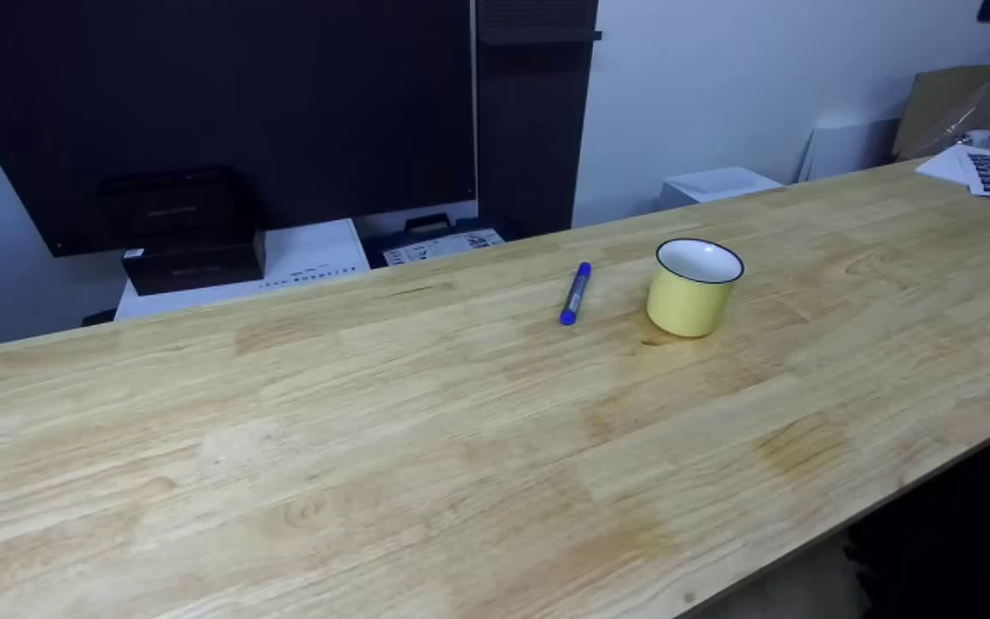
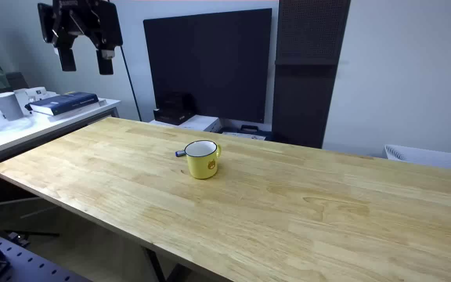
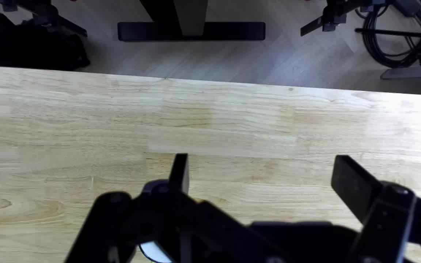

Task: Pick up the pen from the table and put it in the yellow cup.

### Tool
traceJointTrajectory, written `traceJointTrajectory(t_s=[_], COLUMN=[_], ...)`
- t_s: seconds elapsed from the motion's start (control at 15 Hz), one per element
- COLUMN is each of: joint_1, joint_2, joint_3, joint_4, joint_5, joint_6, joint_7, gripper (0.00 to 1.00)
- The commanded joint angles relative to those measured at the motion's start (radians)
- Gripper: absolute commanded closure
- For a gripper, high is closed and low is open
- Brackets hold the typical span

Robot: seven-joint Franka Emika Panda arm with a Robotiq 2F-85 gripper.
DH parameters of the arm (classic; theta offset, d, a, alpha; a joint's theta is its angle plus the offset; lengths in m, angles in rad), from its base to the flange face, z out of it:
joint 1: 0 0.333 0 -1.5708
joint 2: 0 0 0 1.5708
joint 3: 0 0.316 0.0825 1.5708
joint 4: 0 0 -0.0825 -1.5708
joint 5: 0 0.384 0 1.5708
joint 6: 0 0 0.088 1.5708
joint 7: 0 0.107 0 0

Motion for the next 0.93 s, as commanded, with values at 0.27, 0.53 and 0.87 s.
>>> traceJointTrajectory(t_s=[0.27,0.53,0.87], joint_1=[-0.006,-0.006,-0.028], joint_2=[0.0,0.0,0.021], joint_3=[0.005,0.005,0.007], joint_4=[0.001,0.001,0.004], joint_5=[0.002,0.002,-0.004], joint_6=[-0.002,-0.002,0.067], joint_7=[-0.002,-0.002,0.046], gripper=[0.0,0.0,0.0])
